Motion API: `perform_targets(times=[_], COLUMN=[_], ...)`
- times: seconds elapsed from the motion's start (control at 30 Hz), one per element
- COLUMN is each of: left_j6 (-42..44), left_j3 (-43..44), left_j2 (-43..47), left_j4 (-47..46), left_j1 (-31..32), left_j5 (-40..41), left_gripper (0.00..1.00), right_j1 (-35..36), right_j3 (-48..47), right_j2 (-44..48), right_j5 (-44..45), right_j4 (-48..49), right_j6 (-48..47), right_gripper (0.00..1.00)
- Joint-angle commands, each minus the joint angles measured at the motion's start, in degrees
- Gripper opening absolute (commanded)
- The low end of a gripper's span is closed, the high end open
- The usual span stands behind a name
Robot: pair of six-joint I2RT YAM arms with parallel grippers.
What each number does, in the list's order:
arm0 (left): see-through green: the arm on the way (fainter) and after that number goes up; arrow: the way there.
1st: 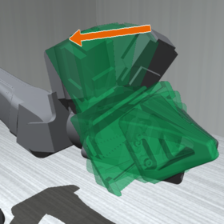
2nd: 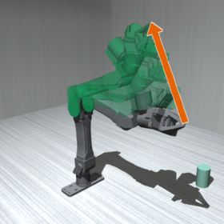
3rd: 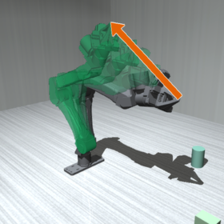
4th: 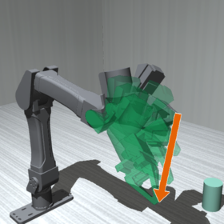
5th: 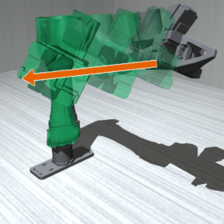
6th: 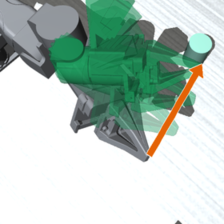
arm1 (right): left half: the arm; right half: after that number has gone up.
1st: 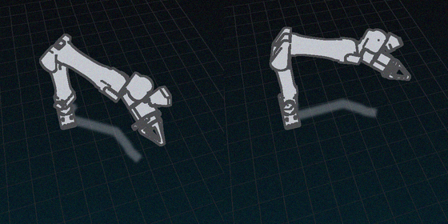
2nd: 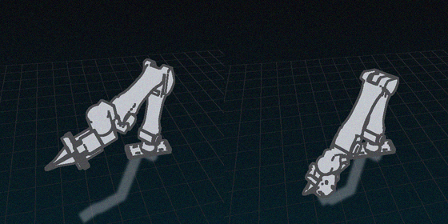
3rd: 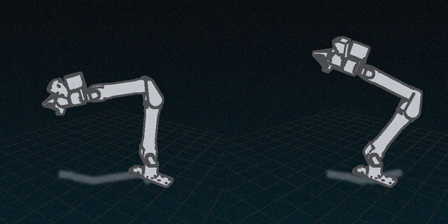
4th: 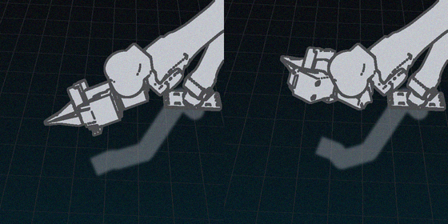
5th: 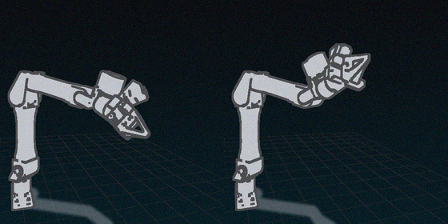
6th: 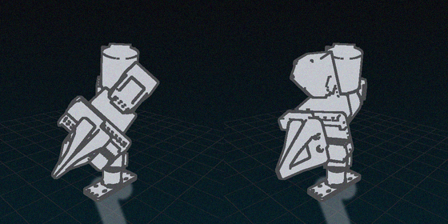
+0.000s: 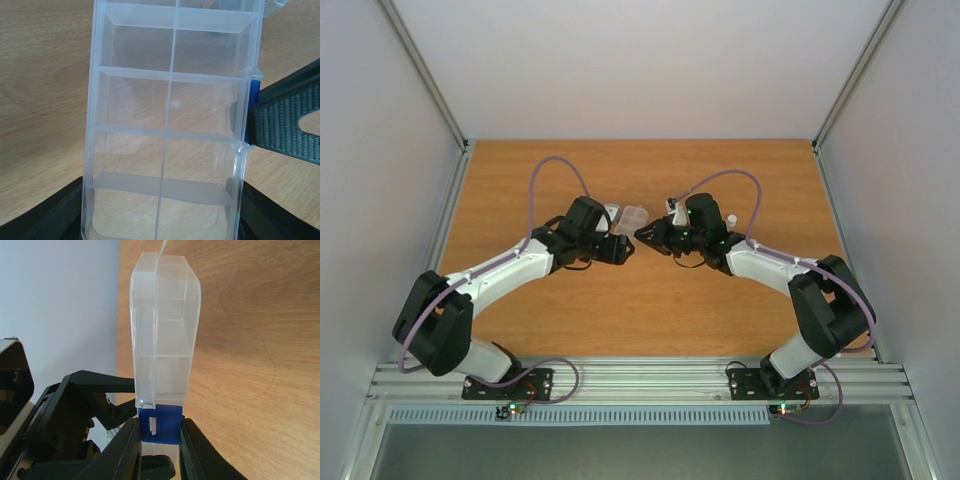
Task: Sort the pills into containers
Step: Pick up the pill container at the center of the board.
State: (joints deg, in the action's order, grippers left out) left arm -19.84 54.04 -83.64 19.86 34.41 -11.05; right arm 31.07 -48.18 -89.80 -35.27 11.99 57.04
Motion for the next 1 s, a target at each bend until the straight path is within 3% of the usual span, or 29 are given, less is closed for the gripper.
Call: perform_targets(times=[0.0,0.63,0.77,0.87,0.97], left_j6=[-1.06,-2.16,-1.66,-0.79,0.13], left_j3=[0.18,1.31,1.33,1.2,1.73], left_j2=[-2.6,-4.31,-4.62,-4.22,-4.28], left_j4=[3.91,4.14,3.86,3.45,3.44], left_j1=[-1.19,-1.19,-1.19,-1.19,-1.2], left_j5=[9.98,12.27,11.32,8.19,4.01], left_gripper=[0.46,0.46,0.46,0.46,0.46], right_j1=[0.75,0.75,0.67,0.37,0.35], right_j3=[-3.41,-3.39,-3.88,-1.29,1.76], right_j2=[4.9,5.88,5.25,3.6,1.63], right_j5=[-4.9,-3.6,-1.02,-2.73,-5.31], right_j4=[-0.19,-4.17,-7.36,-1.84,6.17], right_j6=[-2.67,-5.07,-7.31,-6.05,-3.67], right_gripper=[0.16,0.25,0.37,0.56,0.6])
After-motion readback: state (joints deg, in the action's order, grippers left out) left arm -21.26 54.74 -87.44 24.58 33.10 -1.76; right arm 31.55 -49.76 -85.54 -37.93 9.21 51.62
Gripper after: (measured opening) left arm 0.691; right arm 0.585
